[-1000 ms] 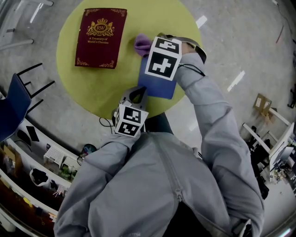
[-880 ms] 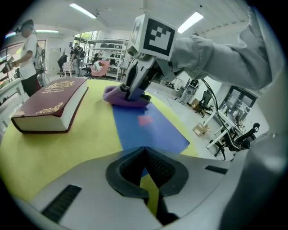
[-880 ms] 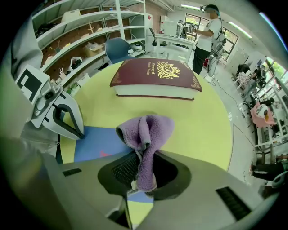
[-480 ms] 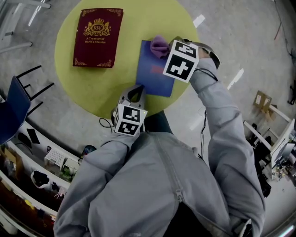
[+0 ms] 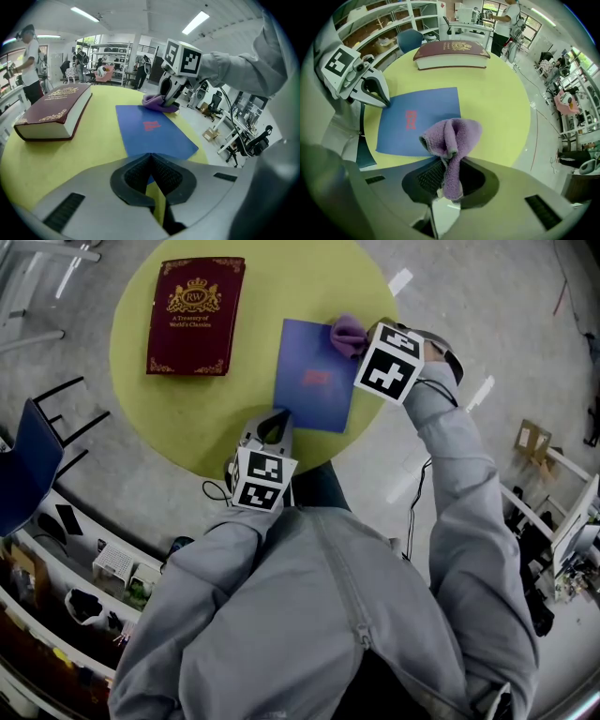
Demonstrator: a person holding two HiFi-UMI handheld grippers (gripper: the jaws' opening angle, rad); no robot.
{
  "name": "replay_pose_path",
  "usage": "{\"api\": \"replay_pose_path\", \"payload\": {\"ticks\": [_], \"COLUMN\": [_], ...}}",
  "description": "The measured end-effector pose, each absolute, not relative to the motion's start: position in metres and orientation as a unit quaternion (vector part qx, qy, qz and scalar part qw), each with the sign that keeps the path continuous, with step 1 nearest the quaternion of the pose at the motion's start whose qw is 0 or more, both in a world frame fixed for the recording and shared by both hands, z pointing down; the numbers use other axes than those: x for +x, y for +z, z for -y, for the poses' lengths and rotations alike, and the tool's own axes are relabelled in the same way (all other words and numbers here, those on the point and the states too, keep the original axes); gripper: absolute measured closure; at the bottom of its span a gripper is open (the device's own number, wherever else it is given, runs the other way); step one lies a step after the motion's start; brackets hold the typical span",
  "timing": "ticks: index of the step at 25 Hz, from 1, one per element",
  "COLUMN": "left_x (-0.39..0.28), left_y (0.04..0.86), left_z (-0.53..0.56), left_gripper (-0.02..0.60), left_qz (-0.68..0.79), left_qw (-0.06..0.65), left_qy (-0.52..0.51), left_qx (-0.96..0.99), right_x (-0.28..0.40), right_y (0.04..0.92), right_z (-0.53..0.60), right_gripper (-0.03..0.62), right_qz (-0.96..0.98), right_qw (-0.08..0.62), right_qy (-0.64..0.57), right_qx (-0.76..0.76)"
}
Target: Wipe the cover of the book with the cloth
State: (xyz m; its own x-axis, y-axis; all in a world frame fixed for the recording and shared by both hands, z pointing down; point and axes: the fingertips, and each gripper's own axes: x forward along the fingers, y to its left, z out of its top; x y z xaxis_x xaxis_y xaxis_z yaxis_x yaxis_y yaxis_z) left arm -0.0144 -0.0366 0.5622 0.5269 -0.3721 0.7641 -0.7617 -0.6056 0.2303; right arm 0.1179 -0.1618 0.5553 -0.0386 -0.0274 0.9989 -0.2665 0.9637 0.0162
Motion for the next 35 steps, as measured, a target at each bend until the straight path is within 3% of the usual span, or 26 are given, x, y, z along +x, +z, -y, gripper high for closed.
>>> {"api": "replay_pose_path", "payload": {"ticks": [12,35], "left_x": [-0.015,-0.025], "left_y": [0.562,0.558], "left_z": [0.035,0.027], "left_gripper": [0.565,0.565], "left_qz": [0.345,0.348], "left_qw": [0.273,0.289], "left_qy": [0.346,0.349], "left_qx": [0.828,0.821], "right_x": [0.146,0.005], "right_y": [0.537,0.505], "right_z": [0.154,0.134], "right_gripper": [0.496,0.496], "right_qz": [0.695,0.79], "right_qw": [0.696,0.603], "right_qy": [0.109,0.066], "right_qx": [0.143,0.086]}}
